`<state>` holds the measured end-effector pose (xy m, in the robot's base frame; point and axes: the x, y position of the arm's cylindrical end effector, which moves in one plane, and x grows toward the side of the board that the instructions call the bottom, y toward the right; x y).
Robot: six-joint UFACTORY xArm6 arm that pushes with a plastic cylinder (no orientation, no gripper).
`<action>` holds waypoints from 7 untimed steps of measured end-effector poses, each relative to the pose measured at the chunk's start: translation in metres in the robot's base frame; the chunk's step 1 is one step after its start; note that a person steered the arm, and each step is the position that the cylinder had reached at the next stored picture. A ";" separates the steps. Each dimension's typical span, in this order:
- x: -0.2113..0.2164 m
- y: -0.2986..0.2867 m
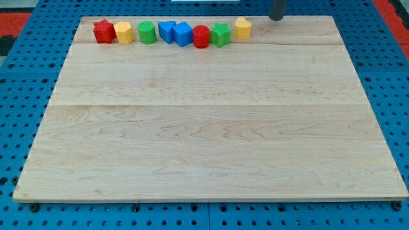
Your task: Move the yellow heart slightly down
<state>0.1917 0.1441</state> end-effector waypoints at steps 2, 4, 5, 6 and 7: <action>0.001 -0.123; 0.008 -0.106; 0.025 -0.072; 0.025 -0.045; 0.037 -0.046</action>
